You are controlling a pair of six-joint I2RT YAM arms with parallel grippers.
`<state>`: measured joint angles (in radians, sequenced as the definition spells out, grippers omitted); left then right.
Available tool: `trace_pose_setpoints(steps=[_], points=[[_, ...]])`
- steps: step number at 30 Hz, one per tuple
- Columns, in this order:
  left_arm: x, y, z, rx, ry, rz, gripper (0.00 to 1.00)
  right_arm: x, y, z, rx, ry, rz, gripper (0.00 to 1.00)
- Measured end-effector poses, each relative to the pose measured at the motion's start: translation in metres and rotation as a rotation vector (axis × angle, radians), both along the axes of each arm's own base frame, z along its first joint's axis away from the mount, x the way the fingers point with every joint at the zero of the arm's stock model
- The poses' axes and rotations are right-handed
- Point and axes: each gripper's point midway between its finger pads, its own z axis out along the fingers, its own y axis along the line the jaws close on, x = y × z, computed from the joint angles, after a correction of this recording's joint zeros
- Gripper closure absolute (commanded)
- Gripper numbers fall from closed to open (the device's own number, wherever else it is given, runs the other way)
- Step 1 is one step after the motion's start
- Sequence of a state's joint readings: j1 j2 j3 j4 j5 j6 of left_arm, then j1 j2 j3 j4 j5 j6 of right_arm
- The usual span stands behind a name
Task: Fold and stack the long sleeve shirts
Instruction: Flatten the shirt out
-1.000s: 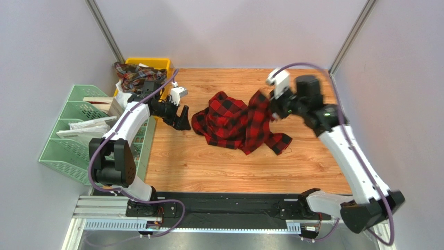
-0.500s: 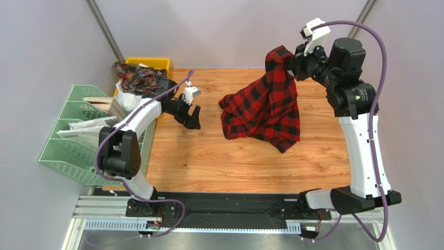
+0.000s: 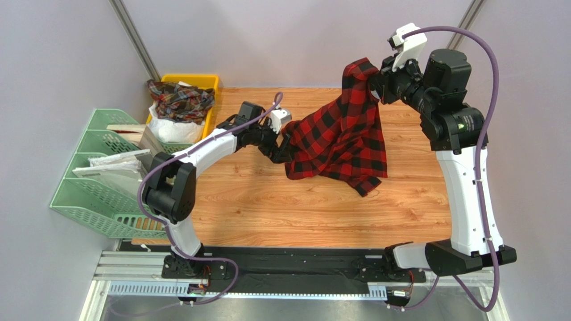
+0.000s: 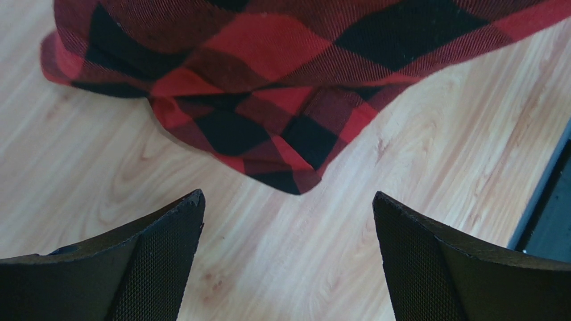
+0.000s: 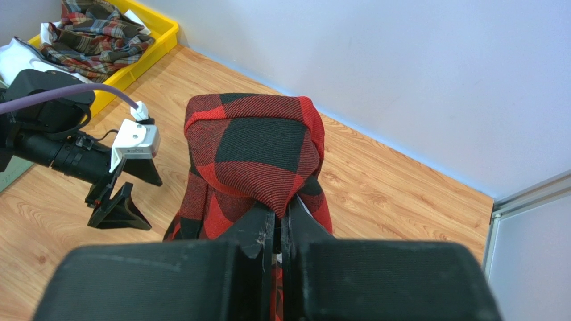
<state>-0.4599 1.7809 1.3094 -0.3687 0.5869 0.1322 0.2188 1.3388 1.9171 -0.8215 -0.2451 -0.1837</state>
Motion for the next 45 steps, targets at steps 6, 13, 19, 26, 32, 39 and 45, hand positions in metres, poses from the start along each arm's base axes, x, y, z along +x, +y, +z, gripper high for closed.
trace_pose_setpoints(steps=[6, 13, 19, 26, 32, 39, 45], points=[[-0.001, -0.022, -0.008, 0.063, -0.1, -0.055, 0.06, -0.001, -0.002, 0.002, 0.003, -0.006, -0.011, 1.0], [-0.027, -0.048, -0.063, 0.214, -0.075, -0.142, 0.09, 0.003, -0.008, -0.005, -0.002, 0.01, -0.053, 1.0], [-0.019, -0.041, -0.093, 0.305, -0.035, -0.098, 0.34, 0.009, -0.02, -0.014, 0.003, 0.033, -0.105, 1.0], [-0.008, -0.036, -0.096, 0.35, -0.038, -0.057, 1.0, 0.017, -0.044, -0.019, 0.028, 0.058, -0.185, 1.0], [0.022, 0.017, -0.06, 0.29, 0.053, 0.073, 1.0, 0.042, -0.053, -0.031, 0.029, 0.081, -0.22, 1.0], [0.124, 0.157, 0.184, 0.061, -0.353, 0.444, 1.0, 0.143, -0.015, -0.002, 0.161, 0.034, -0.119, 1.0], [0.022, 0.167, 0.355, -0.093, -0.724, 0.394, 1.0, 0.108, 0.038, 0.025, 0.238, 0.008, 0.095, 1.0]])
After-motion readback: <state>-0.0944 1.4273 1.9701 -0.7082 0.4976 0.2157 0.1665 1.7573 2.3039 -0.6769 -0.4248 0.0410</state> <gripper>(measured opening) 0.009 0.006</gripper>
